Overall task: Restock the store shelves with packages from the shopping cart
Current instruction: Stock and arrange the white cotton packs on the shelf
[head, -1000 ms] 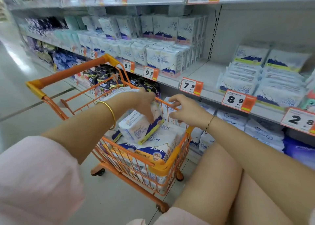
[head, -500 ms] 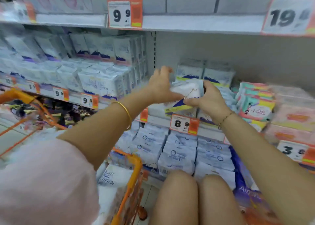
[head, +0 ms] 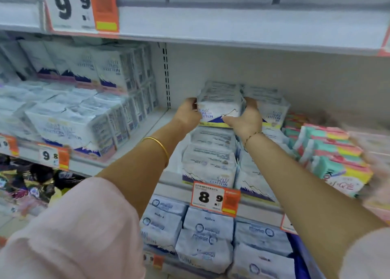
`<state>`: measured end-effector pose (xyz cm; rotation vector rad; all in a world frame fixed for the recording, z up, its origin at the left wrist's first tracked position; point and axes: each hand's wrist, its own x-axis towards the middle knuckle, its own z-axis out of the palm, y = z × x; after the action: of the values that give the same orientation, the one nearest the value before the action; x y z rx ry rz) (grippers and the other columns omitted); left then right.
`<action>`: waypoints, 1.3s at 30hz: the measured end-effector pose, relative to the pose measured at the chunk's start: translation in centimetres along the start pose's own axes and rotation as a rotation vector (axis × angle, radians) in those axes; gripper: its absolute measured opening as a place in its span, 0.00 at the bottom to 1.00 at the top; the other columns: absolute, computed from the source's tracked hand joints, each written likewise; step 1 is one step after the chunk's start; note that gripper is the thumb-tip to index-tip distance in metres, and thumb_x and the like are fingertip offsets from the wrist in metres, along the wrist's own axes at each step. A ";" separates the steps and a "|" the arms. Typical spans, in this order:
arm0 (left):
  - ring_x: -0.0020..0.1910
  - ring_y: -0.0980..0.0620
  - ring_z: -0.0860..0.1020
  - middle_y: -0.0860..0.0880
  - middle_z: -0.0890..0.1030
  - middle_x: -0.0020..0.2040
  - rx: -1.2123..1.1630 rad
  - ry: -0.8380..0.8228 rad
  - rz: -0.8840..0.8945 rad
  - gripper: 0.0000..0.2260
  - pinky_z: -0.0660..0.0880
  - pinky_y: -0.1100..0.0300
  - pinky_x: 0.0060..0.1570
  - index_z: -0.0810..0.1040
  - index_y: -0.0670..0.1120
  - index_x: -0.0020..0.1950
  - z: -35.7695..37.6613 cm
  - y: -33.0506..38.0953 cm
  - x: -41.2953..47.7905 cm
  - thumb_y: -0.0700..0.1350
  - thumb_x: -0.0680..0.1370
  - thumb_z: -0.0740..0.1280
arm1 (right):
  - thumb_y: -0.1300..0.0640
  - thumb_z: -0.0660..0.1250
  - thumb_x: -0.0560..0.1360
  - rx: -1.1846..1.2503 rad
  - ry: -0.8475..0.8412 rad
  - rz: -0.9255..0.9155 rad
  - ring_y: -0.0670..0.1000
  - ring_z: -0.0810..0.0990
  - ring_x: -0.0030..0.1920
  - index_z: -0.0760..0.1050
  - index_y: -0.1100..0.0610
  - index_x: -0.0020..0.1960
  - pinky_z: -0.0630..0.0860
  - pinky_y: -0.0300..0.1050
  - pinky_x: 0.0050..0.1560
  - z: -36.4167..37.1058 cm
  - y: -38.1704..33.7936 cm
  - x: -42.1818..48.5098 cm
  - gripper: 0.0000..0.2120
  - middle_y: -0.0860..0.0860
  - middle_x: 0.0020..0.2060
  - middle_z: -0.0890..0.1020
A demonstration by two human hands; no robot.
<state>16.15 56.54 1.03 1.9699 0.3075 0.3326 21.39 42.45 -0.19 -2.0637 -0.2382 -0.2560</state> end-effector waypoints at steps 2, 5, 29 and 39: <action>0.56 0.47 0.76 0.46 0.78 0.58 0.021 -0.017 -0.007 0.21 0.73 0.57 0.52 0.69 0.43 0.67 0.3 -1.0 0.5 0.30 0.76 0.58 | 0.59 0.74 0.69 0.011 -0.016 0.026 0.61 0.74 0.61 0.64 0.64 0.65 0.73 0.50 0.57 0.8 0.7 0.1 0.30 0.60 0.61 0.74; 0.59 0.46 0.76 0.45 0.78 0.60 0.026 -0.023 -0.012 0.21 0.73 0.56 0.55 0.69 0.45 0.68 0.7 -1.5 0.6 0.31 0.77 0.59 | 0.60 0.73 0.70 -0.010 -0.033 0.054 0.60 0.73 0.62 0.64 0.67 0.64 0.72 0.50 0.58 1.4 1.1 0.0 0.28 0.61 0.61 0.73; 0.50 0.49 0.76 0.43 0.73 0.58 1.013 -0.722 -0.506 0.20 0.78 0.57 0.49 0.72 0.44 0.61 -13.9 -5.3 -31.2 0.56 0.76 0.66 | 0.62 0.63 0.77 0.086 -0.804 -0.253 0.58 0.79 0.50 0.68 0.59 0.64 0.78 0.54 0.51 1.0 -5.3 -30.6 0.16 0.53 0.54 0.73; 0.68 0.46 0.68 0.47 0.67 0.71 1.215 -0.709 -0.403 0.25 0.66 0.53 0.64 0.64 0.46 0.73 -14.8 -5.9 -33.3 0.50 0.78 0.64 | 0.63 0.62 0.77 0.090 -0.854 -0.292 0.53 0.81 0.40 0.69 0.59 0.62 0.79 0.49 0.45 1.1 -6.4 -32.9 0.14 0.52 0.51 0.75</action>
<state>-20.53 59.32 -1.60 2.9142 0.4792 -1.0420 -11.80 44.42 -4.59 -1.9327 -1.0470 0.4754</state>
